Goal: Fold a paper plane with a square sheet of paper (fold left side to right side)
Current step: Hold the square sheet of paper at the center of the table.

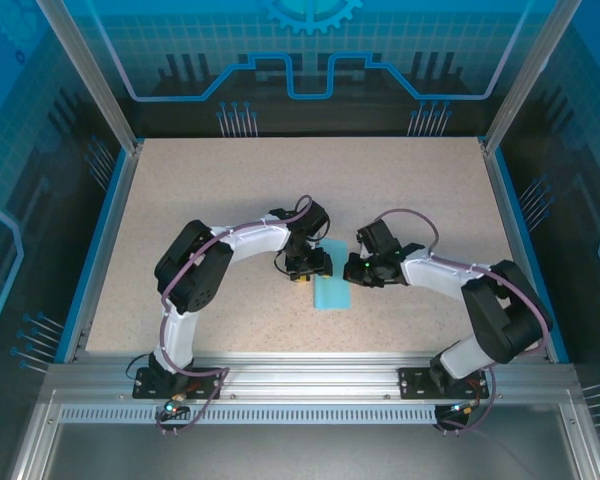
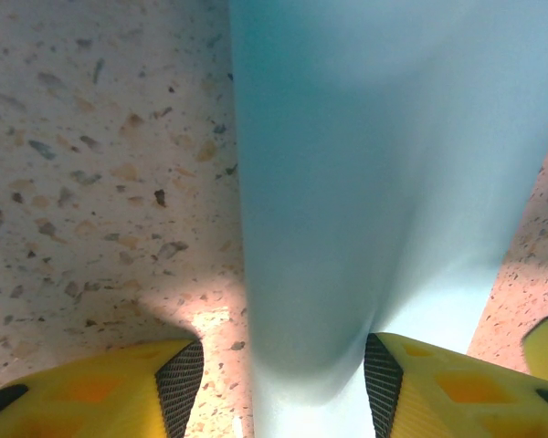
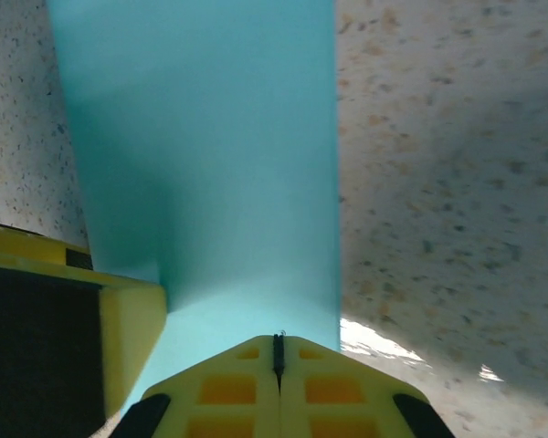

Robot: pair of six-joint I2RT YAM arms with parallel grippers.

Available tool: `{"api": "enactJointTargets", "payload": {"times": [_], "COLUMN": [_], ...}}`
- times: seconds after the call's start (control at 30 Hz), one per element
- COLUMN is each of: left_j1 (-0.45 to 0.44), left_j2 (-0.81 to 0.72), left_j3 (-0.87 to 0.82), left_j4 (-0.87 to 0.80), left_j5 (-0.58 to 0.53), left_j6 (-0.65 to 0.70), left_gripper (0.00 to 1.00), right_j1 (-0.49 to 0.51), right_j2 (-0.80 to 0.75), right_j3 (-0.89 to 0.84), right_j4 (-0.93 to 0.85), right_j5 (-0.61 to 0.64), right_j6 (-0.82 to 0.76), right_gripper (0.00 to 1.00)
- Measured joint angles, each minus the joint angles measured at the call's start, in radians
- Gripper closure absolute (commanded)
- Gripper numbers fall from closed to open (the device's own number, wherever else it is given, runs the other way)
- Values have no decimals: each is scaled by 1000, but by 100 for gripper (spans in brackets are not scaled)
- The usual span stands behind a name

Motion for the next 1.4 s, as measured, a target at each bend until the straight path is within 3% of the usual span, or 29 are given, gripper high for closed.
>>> {"api": "enactJointTargets", "payload": {"times": [0.47, 0.9, 0.93, 1.07, 1.17, 1.27, 1.4], "left_j1": [0, -3, -2, 0, 1, 1, 1], "left_j2": [0, -71, -87, -172, -206, -208, -199], "left_j3": [1, -39, -44, -65, -77, -102, -139], "left_j4": [-2, 31, 31, 45, 79, 132, 201], "left_j5": [0, -3, -6, -8, 10, 57, 141], "left_j6": [0, 33, 34, 63, 75, 80, 79], "left_gripper": [44, 36, 38, 64, 77, 85, 88], "right_j1": [15, 15, 15, 15, 15, 15, 15], "right_j2": [101, 124, 125, 127, 129, 130, 132], "right_j3": [53, 85, 85, 90, 92, 95, 97], "right_j4": [-46, -87, -89, -94, -98, -100, -104], "right_j5": [4, 5, 5, 5, 5, 5, 5], "right_j6": [8, 19, 19, 19, 19, 19, 19], "right_gripper": [99, 99, 99, 99, 99, 99, 99]}}
